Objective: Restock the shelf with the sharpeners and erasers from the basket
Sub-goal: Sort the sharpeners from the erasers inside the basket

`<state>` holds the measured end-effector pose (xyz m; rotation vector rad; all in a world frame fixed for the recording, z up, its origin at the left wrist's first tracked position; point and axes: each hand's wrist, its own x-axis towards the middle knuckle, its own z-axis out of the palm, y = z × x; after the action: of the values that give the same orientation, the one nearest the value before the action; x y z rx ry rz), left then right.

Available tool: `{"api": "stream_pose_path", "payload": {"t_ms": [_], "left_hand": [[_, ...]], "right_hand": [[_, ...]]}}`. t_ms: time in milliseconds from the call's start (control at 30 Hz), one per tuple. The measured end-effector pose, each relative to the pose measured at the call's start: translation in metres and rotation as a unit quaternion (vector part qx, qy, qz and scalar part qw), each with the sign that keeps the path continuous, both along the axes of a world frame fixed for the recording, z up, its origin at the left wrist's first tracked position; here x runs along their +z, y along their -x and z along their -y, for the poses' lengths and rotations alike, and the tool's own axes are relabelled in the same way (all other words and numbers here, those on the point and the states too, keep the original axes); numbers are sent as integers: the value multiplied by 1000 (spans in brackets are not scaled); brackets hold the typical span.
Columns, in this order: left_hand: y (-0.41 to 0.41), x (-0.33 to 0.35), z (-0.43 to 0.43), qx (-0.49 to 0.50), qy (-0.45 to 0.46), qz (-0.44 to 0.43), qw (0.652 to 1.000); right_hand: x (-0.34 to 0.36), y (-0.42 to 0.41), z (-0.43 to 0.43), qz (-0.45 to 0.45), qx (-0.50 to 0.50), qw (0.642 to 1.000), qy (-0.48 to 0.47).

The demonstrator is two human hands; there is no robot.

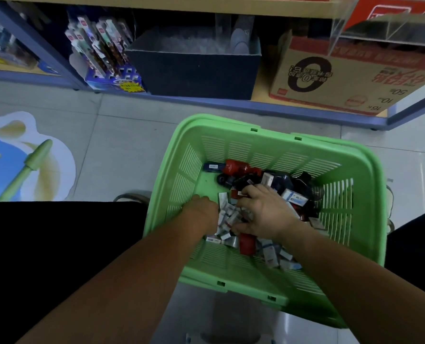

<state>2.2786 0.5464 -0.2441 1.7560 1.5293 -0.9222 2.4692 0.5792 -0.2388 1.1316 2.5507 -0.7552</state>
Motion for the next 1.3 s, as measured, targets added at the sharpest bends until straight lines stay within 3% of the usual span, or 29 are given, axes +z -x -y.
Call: {"api": "stream_pose_path", "payload": {"t_ms": [33, 100, 133, 200, 300, 400, 467, 567, 633, 767, 900, 967, 1100, 1233, 1300], "left_hand": [[-3, 2, -1, -13, 16, -11, 1000], [-6, 8, -8, 54, -10, 20, 998], [-7, 9, -13, 117, -68, 60, 989], [-10, 6, -28, 256, -204, 160, 931], [-18, 0, -43, 405, -255, 270, 836], [-28, -8, -44, 471, -210, 320, 795], [-33, -16, -43, 460, -189, 319, 807], [-31, -24, -47, 370, -170, 249, 879], [-31, -24, -47, 347, -132, 236, 898], [-33, -26, -41, 346, -151, 263, 888], [-30, -23, -32, 434, -128, 354, 819], [-25, -20, -24, 445, -138, 344, 815], [-2, -9, -10, 417, -101, 261, 865], [12, 5, 7, 319, 105, 131, 933], [8, 6, 7, 254, 77, 80, 961]], "right_hand": [[2, -2, 1, -12, -9, 1000, -16], [7, -8, 0, -51, -54, 993, -93], [10, -14, -2, -61, -94, 984, -141], [17, -29, -7, -42, -187, 962, -192], [22, -48, -9, 3, -312, 940, -136], [25, -50, -14, -37, -400, 913, -65], [25, -45, -18, -9, -367, 928, -72], [23, -37, -21, 11, -294, 949, -113], [20, -32, -22, -8, -250, 960, -122], [12, -22, -24, 1, -231, 965, -123], [5, -20, -23, 3, -217, 968, -123], [3, -19, -24, 12, -226, 965, -129], [2, -15, -19, 30, -193, 968, -160], [-1, -8, -17, -25, -104, 984, -141], [-2, -4, -16, -38, -86, 988, -123]]}}
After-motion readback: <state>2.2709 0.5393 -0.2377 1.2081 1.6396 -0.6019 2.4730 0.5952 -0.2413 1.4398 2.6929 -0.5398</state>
